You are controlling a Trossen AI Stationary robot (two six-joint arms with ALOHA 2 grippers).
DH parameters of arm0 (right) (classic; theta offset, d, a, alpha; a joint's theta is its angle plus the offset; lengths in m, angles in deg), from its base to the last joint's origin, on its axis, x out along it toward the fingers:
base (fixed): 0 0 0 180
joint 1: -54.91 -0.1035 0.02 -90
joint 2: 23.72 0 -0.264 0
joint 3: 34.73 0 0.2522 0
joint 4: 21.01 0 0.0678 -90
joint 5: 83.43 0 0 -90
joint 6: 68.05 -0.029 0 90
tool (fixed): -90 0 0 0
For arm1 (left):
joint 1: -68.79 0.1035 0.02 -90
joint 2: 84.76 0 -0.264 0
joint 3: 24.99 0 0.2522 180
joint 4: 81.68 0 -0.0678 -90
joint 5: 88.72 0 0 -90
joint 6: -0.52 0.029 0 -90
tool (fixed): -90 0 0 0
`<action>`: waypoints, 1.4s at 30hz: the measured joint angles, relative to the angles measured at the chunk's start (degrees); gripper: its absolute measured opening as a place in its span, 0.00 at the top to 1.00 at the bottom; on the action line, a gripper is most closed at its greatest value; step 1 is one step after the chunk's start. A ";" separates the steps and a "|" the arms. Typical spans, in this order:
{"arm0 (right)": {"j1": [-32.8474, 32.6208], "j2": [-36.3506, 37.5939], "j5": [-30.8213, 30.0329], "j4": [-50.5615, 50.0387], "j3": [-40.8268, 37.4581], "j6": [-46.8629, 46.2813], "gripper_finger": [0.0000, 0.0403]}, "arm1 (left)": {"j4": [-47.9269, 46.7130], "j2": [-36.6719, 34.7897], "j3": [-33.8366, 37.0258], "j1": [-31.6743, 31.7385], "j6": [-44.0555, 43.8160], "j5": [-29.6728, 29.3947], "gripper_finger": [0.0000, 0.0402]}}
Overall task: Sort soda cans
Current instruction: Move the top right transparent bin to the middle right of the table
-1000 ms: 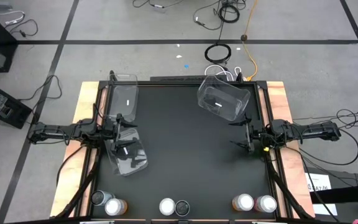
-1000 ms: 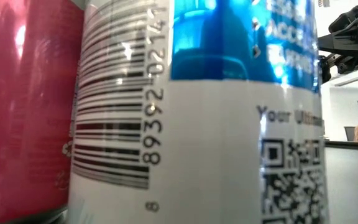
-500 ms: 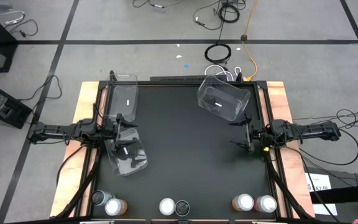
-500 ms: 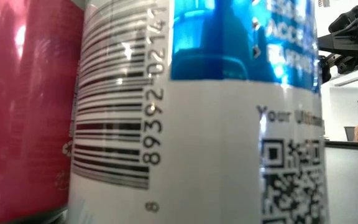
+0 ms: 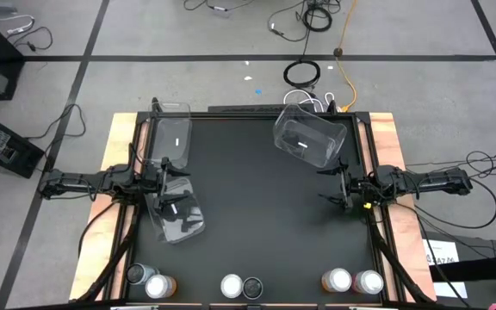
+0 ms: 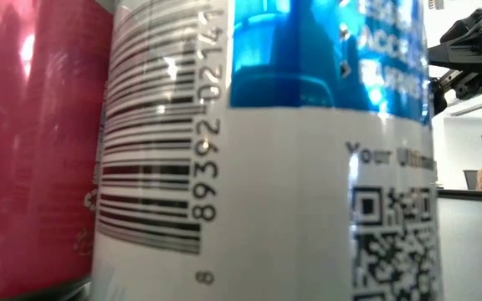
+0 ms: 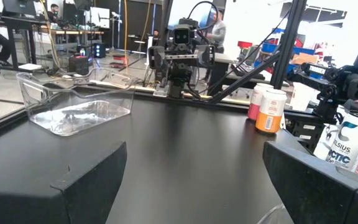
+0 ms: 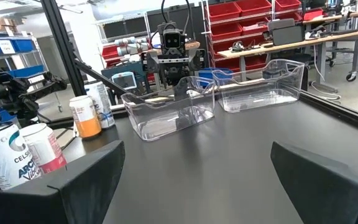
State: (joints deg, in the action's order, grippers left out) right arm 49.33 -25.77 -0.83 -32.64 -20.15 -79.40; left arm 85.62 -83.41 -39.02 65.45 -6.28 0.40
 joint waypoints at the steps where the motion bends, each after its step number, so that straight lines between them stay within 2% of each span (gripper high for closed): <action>1: 0.01 -0.02 0.00 0.00 0.00 0.01 0.01 | 0.00 -0.02 -0.01 -0.01 0.00 -0.02 0.04; 6: 0.02 -0.26 -0.42 -0.72 0.80 2.85 0.01 | 0.00 0.00 -0.01 0.00 0.00 -0.01 0.04; 12: 0.02 -4.91 -8.49 -3.25 8.14 7.27 0.01 | 0.00 0.00 0.00 0.00 0.00 0.00 0.04; 17: 0.02 -14.97 -9.43 -16.15 18.89 6.57 0.01 | 0.00 0.00 -0.01 -0.01 0.00 0.00 0.04; 21: 0.63 -25.60 -13.81 -29.13 28.72 -2.05 0.02 | 0.00 0.00 -0.01 -0.01 0.00 0.00 0.04; 27: 4.81 -39.54 -11.13 -41.11 40.07 -6.33 0.06 | 0.00 0.00 0.01 -0.01 0.02 -0.02 0.04; 32: 10.53 -47.71 -0.46 -43.13 43.73 -6.90 0.06 | 0.00 0.00 0.00 0.00 0.00 0.00 0.04; 38: 17.22 -54.53 -0.95 -43.18 44.79 -7.38 0.06 | 0.00 0.00 0.01 -0.01 0.00 0.00 0.04; 42: 20.81 -59.02 1.83 -43.43 46.76 -5.28 0.06 | 0.00 0.00 0.01 -0.01 0.00 0.00 0.04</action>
State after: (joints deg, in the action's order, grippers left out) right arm 70.14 -84.79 1.01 -76.06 26.60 -84.68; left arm 85.62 -83.41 -39.01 65.44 -6.28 0.40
